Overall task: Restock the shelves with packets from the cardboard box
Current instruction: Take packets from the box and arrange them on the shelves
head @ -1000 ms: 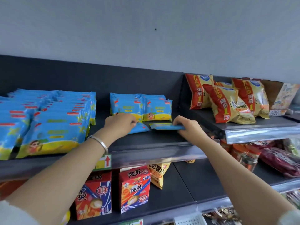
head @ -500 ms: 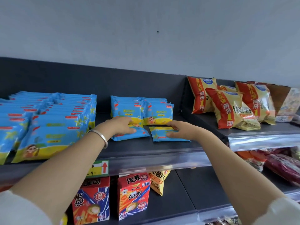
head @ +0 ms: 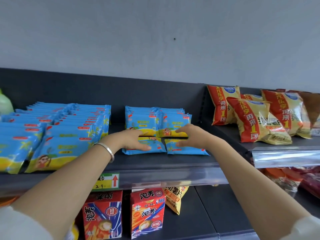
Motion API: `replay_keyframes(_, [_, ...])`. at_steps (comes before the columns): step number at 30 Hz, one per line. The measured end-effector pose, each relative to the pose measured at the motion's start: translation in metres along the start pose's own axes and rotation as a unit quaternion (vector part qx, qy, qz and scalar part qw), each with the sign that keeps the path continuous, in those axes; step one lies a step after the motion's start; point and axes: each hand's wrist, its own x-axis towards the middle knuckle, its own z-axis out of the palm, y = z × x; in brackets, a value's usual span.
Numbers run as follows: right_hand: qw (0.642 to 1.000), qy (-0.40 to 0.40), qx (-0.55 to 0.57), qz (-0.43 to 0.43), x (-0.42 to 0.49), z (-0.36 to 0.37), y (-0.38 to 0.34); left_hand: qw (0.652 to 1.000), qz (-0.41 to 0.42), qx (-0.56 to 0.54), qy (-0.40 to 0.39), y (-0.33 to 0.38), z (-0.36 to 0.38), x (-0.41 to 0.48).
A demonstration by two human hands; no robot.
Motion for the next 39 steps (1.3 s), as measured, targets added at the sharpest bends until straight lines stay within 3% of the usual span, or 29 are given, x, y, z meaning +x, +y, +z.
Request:
replay_keyframes(3, [0.997, 0.011, 0.039, -0.06, 0.008, 0.006, -0.032, 1.0, -0.003, 0.011, 0.013, -0.003, -0.001, -0.003])
replay_keyframes(8, [0.993, -0.02, 0.091, -0.073, 0.017, 0.014, -0.073, 0.99, 0.055, 0.015, 0.127, 0.0, 0.001, -0.015])
replay_keyframes(12, [0.98, 0.053, 0.18, -0.063, 0.023, 0.009, -0.08, 0.968, 0.073, -0.021, 0.24, -0.013, 0.002, -0.02])
replay_keyframes(14, [0.957, 0.094, 0.273, -0.024, 0.023, 0.006, -0.079, 0.939, 0.054, -0.045, 0.336, -0.014, 0.001, -0.021])
replay_keyframes(16, [0.904, 0.124, 0.409, 0.023, 0.022, 0.004, -0.077, 0.913, 0.011, -0.15, 0.379, -0.01, -0.001, -0.021])
replay_keyframes(18, [0.837, 0.134, 0.526, 0.066, 0.019, 0.005, -0.079, 0.872, -0.024, -0.36, 0.332, -0.004, -0.003, -0.017])
replay_keyframes(20, [0.796, 0.134, 0.584, 0.091, 0.018, 0.008, -0.082, 0.798, -0.026, -0.558, 0.224, 0.005, -0.001, -0.013])
replay_keyframes(22, [0.79, 0.127, 0.594, 0.09, 0.015, 0.013, -0.085, 0.748, -0.013, -0.647, 0.146, 0.019, 0.003, -0.01])
replay_keyframes(24, [0.815, 0.114, 0.562, 0.083, 0.013, 0.016, -0.084, 0.729, -0.004, -0.663, 0.168, 0.029, 0.004, -0.005])
replay_keyframes(25, [0.836, 0.108, 0.532, 0.079, 0.011, 0.016, -0.081, 0.736, -0.006, -0.647, 0.199, 0.032, 0.002, -0.003])
replay_keyframes(28, [0.893, 0.115, 0.428, 0.081, 0.005, 0.009, -0.055, 0.803, 0.012, -0.529, 0.274, 0.027, -0.005, 0.004])
replay_keyframes(32, [0.924, 0.146, 0.337, 0.107, -0.004, 0.006, -0.006, 0.905, 0.037, -0.343, 0.25, 0.008, -0.015, 0.011])
replay_keyframes(35, [0.957, 0.056, 0.266, 0.106, -0.008, 0.008, 0.014, 0.954, 0.003, -0.196, 0.225, -0.001, -0.018, 0.02])
replay_keyframes(39, [0.978, -0.052, 0.188, 0.068, -0.008, 0.008, 0.013, 0.976, -0.033, 0.024, 0.214, 0.004, -0.027, 0.029])
